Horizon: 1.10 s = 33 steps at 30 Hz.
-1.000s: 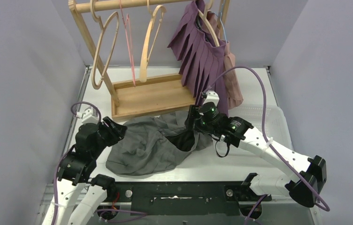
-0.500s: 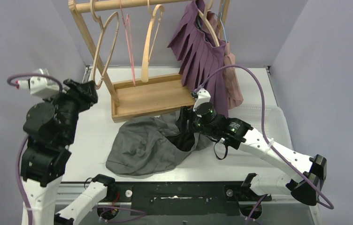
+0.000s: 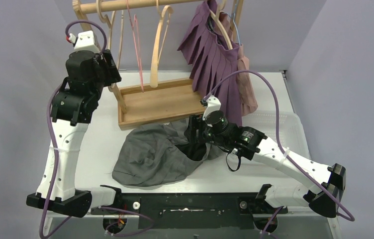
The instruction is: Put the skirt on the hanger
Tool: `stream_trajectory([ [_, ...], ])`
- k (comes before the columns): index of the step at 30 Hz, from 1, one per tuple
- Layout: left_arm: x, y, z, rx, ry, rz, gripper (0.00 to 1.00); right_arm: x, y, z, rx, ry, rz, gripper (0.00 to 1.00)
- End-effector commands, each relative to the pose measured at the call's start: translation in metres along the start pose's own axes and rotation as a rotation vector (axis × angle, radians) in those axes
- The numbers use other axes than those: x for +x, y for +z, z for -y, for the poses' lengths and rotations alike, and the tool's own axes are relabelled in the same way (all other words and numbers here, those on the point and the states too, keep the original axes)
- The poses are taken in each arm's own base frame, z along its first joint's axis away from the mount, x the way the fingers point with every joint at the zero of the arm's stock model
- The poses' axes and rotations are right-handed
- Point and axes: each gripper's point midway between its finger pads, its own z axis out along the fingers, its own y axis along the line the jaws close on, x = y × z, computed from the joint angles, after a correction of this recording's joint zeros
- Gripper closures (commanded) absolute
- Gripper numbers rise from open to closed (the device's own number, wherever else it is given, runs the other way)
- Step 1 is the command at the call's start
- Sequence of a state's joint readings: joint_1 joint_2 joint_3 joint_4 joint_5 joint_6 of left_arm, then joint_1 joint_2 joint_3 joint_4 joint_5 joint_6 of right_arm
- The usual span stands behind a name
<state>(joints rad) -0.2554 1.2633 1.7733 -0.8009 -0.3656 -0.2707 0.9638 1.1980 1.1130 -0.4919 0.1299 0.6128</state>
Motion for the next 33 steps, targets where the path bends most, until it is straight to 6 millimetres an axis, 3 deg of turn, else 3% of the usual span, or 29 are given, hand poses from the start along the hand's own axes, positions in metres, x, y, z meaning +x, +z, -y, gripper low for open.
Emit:
stream_trajectory([
  [1, -0.040, -0.013, -0.009, 0.014, -0.001, 0.086, 0.44, -0.023, -0.009, -0.012, -0.036, 0.012, 0.083, 0.34],
  [5, -0.048, -0.012, -0.007, 0.034, 0.002, 0.115, 0.45, -0.024, -0.009, -0.011, -0.028, 0.013, 0.090, 0.34],
  [9, -0.040, 0.000, -0.002, 0.069, 0.025, 0.080, 0.50, -0.027, -0.009, -0.011, -0.020, 0.009, 0.094, 0.34],
  [12, -0.039, 0.004, 0.005, 0.115, 0.021, 0.070, 0.70, -0.030, -0.011, -0.009, -0.007, 0.006, 0.101, 0.34],
  [17, -0.053, 0.000, 0.010, 0.160, 0.028, 0.124, 0.99, -0.035, -0.013, -0.007, 0.010, 0.012, 0.116, 0.34],
  [27, -0.095, -0.024, 0.016, 0.205, 0.088, 0.260, 1.00, -0.040, -0.017, -0.004, 0.032, 0.020, 0.130, 0.34],
  [30, -0.096, -0.038, 0.015, 0.222, 0.093, 0.274, 1.00, -0.044, -0.019, -0.005, 0.028, 0.019, 0.140, 0.34],
  [33, -0.082, -0.056, 0.012, 0.248, 0.103, 0.265, 1.00, -0.049, -0.022, -0.009, 0.005, -0.006, 0.152, 0.33],
])
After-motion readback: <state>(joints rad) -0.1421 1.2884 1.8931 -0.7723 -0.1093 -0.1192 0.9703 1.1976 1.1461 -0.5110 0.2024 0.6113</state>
